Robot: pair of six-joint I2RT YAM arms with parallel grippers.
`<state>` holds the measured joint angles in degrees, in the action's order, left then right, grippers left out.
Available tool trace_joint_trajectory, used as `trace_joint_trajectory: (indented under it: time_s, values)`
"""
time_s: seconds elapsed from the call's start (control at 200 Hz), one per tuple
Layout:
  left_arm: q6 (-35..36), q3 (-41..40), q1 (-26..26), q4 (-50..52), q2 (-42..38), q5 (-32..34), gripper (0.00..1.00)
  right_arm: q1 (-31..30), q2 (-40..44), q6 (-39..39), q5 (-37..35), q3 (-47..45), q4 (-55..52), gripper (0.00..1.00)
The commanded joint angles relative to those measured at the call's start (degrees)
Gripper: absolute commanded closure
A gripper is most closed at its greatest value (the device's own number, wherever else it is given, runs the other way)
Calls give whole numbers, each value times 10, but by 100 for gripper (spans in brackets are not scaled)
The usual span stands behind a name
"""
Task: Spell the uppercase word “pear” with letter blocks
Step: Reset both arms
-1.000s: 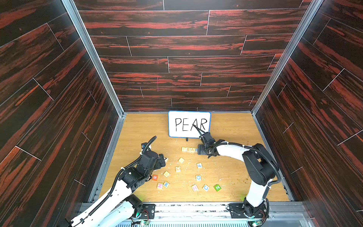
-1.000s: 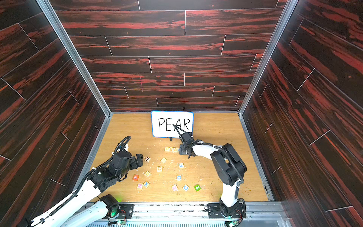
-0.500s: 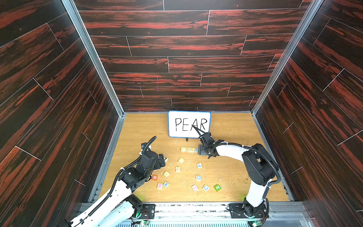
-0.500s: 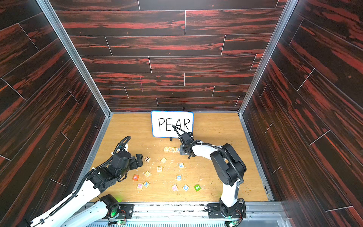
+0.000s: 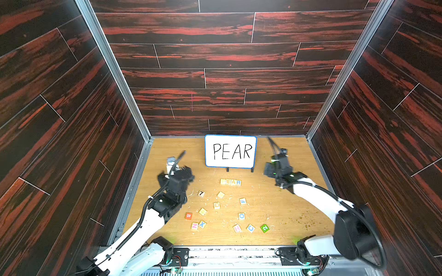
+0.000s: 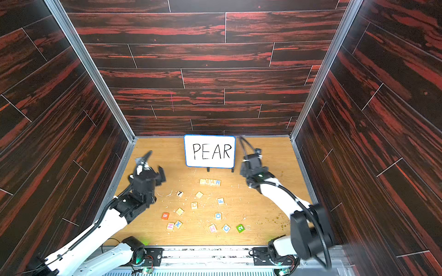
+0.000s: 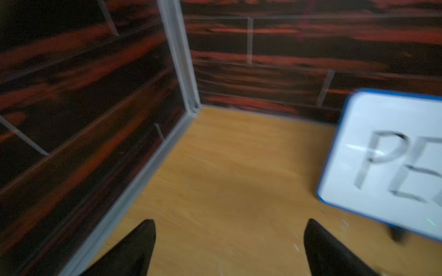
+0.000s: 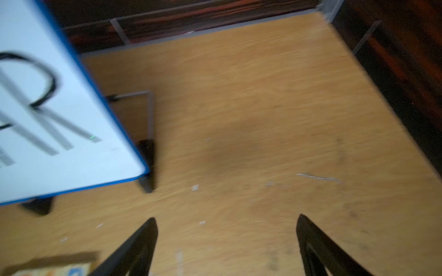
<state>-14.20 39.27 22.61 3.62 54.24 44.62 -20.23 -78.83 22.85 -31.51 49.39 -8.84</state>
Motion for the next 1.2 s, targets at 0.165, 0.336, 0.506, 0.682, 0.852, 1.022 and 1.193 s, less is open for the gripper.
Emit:
trace_joint_trajectory:
  time_s: [0.165,0.336,0.506,0.682,0.852,1.022,1.193]
  values:
    - [42,-107,-178,-243,82,-68,1,101,89,-60,10,-131,150,9]
    - [40,-151,-196,-350,175,-93,1,130,93,-118,-2,-197,271,9]
    - [48,-150,-196,-397,237,-109,1,141,64,-193,17,-271,458,8]
    - [62,-197,-196,-548,285,-115,1,148,-12,-236,51,-314,638,8]
    - [73,-222,-196,-615,314,-149,1,167,-65,-243,128,-307,697,8]
    - [82,-190,-197,-605,353,-163,1,219,-115,-201,201,-367,851,8]
    - [65,-157,-221,-520,341,-210,1,232,-101,-194,230,-317,729,8]
